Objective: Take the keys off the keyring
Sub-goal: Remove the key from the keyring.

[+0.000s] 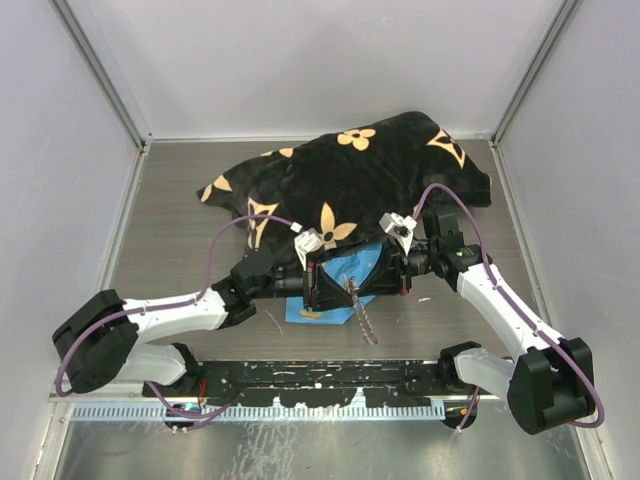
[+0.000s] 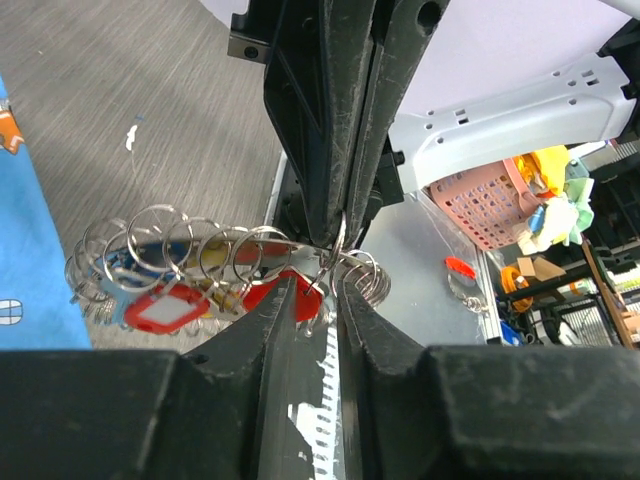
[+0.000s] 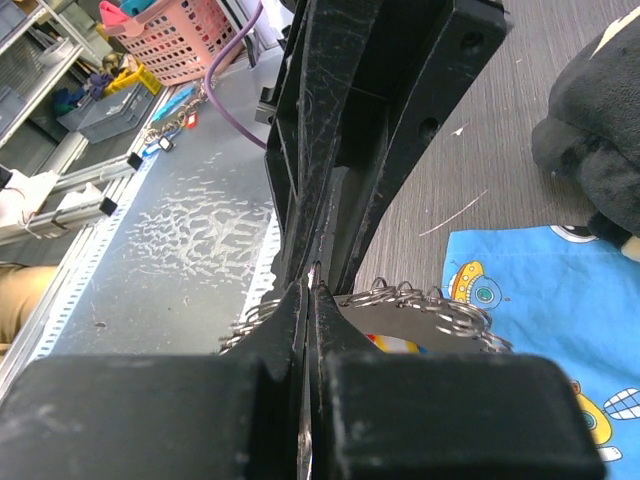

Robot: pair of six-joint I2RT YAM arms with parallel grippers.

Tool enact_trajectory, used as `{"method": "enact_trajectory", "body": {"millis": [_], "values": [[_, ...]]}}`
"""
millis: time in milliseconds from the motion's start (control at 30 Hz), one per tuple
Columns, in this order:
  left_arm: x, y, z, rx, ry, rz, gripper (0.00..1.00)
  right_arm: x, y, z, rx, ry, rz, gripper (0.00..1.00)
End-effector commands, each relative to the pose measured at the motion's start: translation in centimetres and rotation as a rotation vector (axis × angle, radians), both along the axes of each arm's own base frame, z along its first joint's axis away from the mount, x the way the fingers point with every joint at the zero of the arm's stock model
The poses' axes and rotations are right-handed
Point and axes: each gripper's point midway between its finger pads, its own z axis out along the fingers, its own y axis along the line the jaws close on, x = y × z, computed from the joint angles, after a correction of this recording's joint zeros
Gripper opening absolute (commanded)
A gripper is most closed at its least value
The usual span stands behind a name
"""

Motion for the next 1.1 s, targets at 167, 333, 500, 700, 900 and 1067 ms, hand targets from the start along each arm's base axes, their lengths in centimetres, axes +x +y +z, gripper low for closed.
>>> {"method": "enact_trajectory", "body": {"millis": [167,333,500,700,900,1067], "values": [[0.4,1.3,3.7,-0.102,-0.137,0.073,0.32,-0.8,-0.2,1.8,0.068,-0.052,0.051,0.01],[0.7,0.9,4.3,-0.115,-0.149,0.077,0.33,-0.8,-0.2,1.8,0.068,-0.052,0.052,0.01],[1.0,0.4,4.4,-0.124,-0.148,0.070,0.33,-0.8,-0.2,1.8,0.068,-0.052,0.051,0.01],[0.8,0.0,4.6,-0.135,-0.134,0.048,0.33,-0.8,-0.2,1.8,0.069,-0.052,0.052,0.01],[1.0,-0.4,4.1,-0.131,-0.119,0.045,0.33,-0.8,-0.2,1.7,0.067,-0.050,0.050,0.01],[1.1,-0.8,4.1,-0.128,-0.113,0.040,0.32,-0.8,-0.2,1.7,0.067,-0.051,0.050,0.01]]}}
